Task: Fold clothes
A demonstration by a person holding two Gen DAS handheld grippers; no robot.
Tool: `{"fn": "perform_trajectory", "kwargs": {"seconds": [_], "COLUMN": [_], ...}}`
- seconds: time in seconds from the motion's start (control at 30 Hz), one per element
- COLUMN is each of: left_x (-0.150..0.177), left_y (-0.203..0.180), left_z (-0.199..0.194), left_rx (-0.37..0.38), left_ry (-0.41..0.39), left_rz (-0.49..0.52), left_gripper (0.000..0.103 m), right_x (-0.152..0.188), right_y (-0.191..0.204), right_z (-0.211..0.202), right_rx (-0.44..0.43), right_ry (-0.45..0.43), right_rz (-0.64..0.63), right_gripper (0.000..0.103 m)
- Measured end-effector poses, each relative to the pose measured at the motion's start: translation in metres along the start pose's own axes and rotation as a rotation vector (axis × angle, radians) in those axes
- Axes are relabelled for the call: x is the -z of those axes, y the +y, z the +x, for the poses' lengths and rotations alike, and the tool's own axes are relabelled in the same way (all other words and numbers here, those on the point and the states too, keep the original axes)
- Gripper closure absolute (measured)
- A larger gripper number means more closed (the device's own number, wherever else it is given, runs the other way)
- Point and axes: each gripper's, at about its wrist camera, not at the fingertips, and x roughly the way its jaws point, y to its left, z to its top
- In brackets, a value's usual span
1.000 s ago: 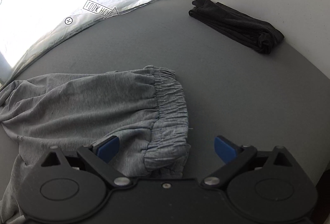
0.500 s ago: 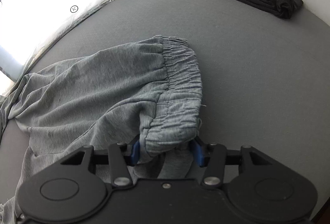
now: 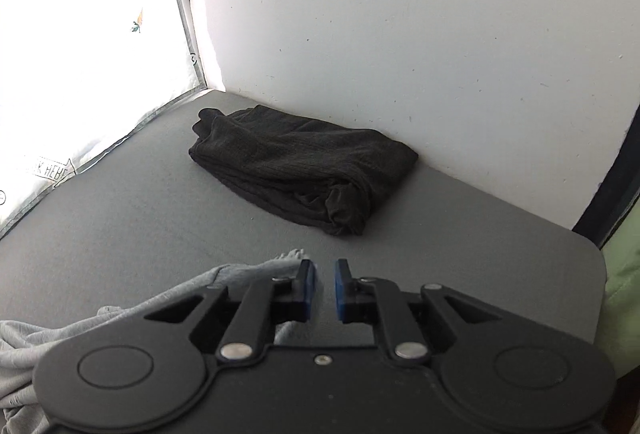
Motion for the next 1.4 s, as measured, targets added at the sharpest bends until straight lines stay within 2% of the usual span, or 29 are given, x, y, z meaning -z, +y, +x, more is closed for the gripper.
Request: {"fn": "perform_trajectory", "kwargs": {"seconds": [0.03,0.1,0.2,0.27,0.37,0.4,0.43,0.47,0.5,0.53,0.63,0.7,0.8,0.83,0.87,0.9,0.93,1.0,1.17,1.23,1.3,1.4], "left_x": [-0.003,-0.008,-0.018,-0.025,-0.035,-0.036,-0.038,-0.040,-0.043,-0.048,-0.079,-0.116,-0.164,-0.175,-0.185,-0.194,-0.195,-0.186,-0.148,-0.133,-0.125,-0.121], "left_y": [0.003,0.007,0.006,0.002,-0.006,-0.007,-0.008,-0.009,-0.007,-0.005,-0.010,-0.026,-0.048,-0.056,-0.065,-0.072,-0.076,-0.075,-0.043,-0.033,-0.036,-0.050], "left_z": [0.003,0.010,0.022,0.032,0.056,0.063,0.069,0.075,0.078,0.080,0.076,0.060,0.033,0.029,0.025,0.021,0.021,0.027,0.072,0.085,0.095,0.109], "left_rx": [0.012,0.034,0.045,0.051,0.047,0.045,0.042,0.045,0.069,0.096,0.195,0.273,0.449,0.464,0.478,0.482,0.446,0.380,0.319,0.303,0.278,0.236], "left_ry": [0.007,0.016,0.020,0.030,0.092,0.112,0.131,0.149,0.162,0.168,0.109,-0.010,-0.238,-0.271,-0.303,-0.332,-0.348,-0.373,-0.167,-0.111,-0.091,-0.094], "left_rz": [-0.018,-0.042,-0.049,-0.038,-0.028,-0.029,-0.031,-0.038,-0.064,-0.089,-0.117,-0.080,-0.069,-0.045,-0.021,0.003,0.027,0.043,-0.057,-0.083,-0.034,0.100], "left_gripper": [0.026,0.026,0.026,0.026,0.028,0.032,0.051,0.081,0.098,0.101,0.101,0.101,0.095,0.083,0.057,0.041,0.018,0.016,0.018,0.018,0.018,0.018], "right_x": [-0.002,-0.001,0.029,0.059,0.108,0.122,0.132,0.139,0.145,0.146,0.146,0.144,0.143,0.144,0.145,0.146,0.147,0.149,0.153,0.156,0.158,0.161], "right_y": [0.004,0.015,0.057,0.081,0.120,0.133,0.144,0.153,0.162,0.168,0.181,0.186,0.190,0.191,0.191,0.192,0.192,0.192,0.198,0.207,0.218,0.234], "right_z": [-0.005,-0.015,-0.039,-0.050,-0.063,-0.067,-0.070,-0.074,-0.081,-0.086,-0.099,-0.104,-0.105,-0.105,-0.106,-0.107,-0.108,-0.110,-0.108,-0.107,-0.108,-0.108], "right_rx": [0.016,0.033,-0.016,-0.092,-0.218,-0.256,-0.294,-0.326,-0.353,-0.358,-0.356,-0.347,-0.333,-0.328,-0.326,-0.324,-0.324,-0.324,-0.330,-0.348,-0.370,-0.408], "right_ry": [-0.023,-0.066,-0.071,-0.025,0.061,0.088,0.113,0.127,0.126,0.112,0.075,0.072,0.072,0.074,0.075,0.077,0.079,0.082,0.104,0.117,0.123,0.134], "right_rz": [-0.025,-0.078,-0.214,-0.253,-0.303,-0.324,-0.344,-0.362,-0.385,-0.402,-0.429,-0.411,-0.408,-0.411,-0.417,-0.422,-0.428,-0.442,-0.469,-0.498,-0.539,-0.579], "right_gripper": [0.068,0.043,0.039,0.037,0.036,0.036,0.036,0.036,0.036,0.036,0.036,0.036,0.036,0.036,0.036,0.036,0.036,0.036,0.035,0.035,0.035,0.035]}}
